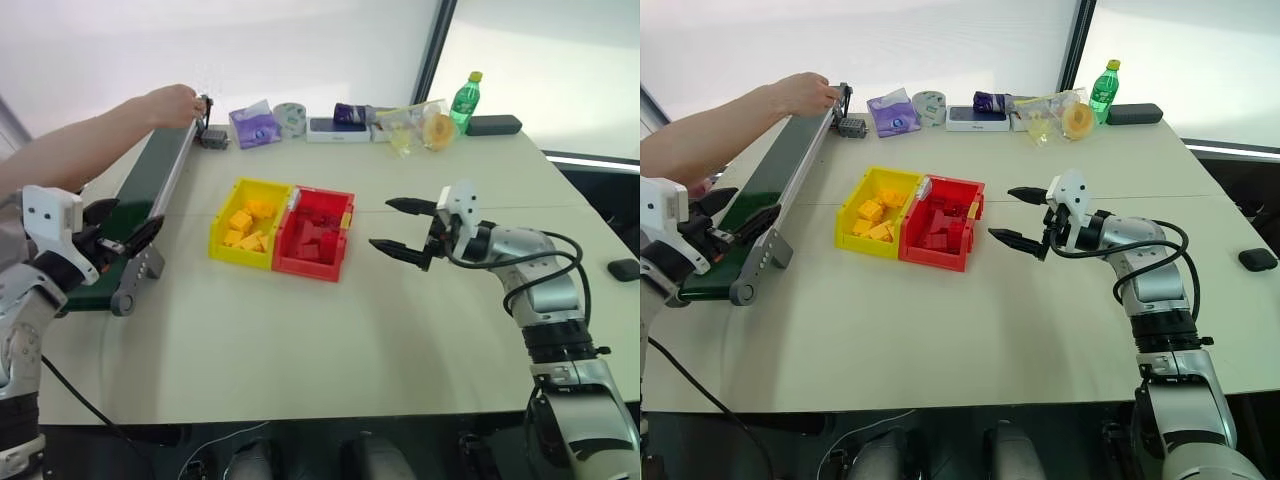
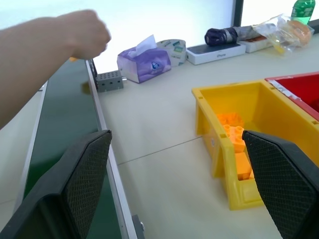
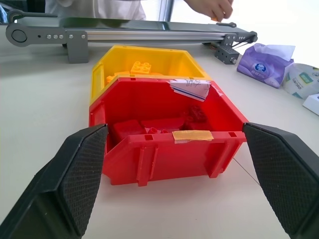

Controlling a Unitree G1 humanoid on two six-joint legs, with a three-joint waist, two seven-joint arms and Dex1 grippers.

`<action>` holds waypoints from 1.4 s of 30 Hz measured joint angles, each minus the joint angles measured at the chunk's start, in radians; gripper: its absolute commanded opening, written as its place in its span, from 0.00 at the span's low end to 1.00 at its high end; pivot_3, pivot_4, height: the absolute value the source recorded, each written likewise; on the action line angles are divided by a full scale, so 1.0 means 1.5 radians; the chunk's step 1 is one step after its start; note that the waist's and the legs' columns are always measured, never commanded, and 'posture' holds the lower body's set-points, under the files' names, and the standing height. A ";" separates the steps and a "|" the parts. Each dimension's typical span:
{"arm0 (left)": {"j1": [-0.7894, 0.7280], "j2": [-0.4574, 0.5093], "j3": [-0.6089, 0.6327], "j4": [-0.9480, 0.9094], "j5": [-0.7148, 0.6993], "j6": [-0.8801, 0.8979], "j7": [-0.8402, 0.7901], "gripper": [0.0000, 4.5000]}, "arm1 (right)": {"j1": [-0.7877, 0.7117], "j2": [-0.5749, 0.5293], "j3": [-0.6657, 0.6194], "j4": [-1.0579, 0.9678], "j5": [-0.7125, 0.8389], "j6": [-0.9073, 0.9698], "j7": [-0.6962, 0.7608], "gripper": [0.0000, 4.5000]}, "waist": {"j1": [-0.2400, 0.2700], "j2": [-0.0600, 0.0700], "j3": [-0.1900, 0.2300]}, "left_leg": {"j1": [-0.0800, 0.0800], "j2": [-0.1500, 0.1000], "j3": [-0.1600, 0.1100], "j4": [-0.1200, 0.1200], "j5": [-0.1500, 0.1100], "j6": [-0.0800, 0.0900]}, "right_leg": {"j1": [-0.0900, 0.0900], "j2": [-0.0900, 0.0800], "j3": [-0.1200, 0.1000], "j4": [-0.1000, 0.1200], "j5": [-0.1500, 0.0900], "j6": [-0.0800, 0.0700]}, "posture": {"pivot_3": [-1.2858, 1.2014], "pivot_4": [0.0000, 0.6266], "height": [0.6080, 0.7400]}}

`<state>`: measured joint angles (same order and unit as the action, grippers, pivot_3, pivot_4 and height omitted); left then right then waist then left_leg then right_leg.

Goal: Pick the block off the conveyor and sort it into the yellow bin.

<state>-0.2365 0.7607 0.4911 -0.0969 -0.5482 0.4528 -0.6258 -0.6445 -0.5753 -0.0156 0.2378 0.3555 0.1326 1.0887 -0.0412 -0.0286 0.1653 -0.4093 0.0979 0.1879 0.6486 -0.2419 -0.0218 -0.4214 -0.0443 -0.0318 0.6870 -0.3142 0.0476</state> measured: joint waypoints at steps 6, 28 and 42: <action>0.002 -0.001 0.010 0.000 -0.012 -0.001 -0.001 0.98 | -0.005 0.000 0.001 0.001 0.000 0.000 0.003 1.00 | 0.000 0.000 0.000 | 0.000 0.000 0.000 0.000 0.000 0.000 | 0.000 0.000 0.000 0.000 0.000 0.000 | 0.52 0.24 1.00; 0.026 -0.012 0.033 -0.005 -0.021 -0.006 0.017 0.98 | -0.016 0.010 0.007 0.009 -0.002 -0.005 0.009 1.00 | 0.000 0.000 0.000 | 0.000 0.000 0.000 0.000 0.000 0.000 | 0.000 0.000 0.000 0.000 0.000 0.000 | 0.52 0.24 1.00; 0.162 -0.127 0.148 -0.113 -0.035 -0.064 0.099 0.98 | -0.020 0.014 0.008 0.028 -0.008 -0.007 0.020 1.00 | -0.002 0.000 0.000 | 0.000 0.000 0.000 0.000 0.000 0.000 | 0.000 0.000 0.000 0.000 0.000 0.000 | 0.52 0.24 1.00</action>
<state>0.0066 0.5703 0.7126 -0.2659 -0.6008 0.3567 -0.4776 -0.6750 -0.5539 -0.0032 0.2796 0.3432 0.1214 1.1186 -0.0442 -0.0287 0.1653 -0.4092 0.0983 0.1880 0.6486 -0.2421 -0.0215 -0.4215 -0.0444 -0.0312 0.6868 -0.3142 0.0476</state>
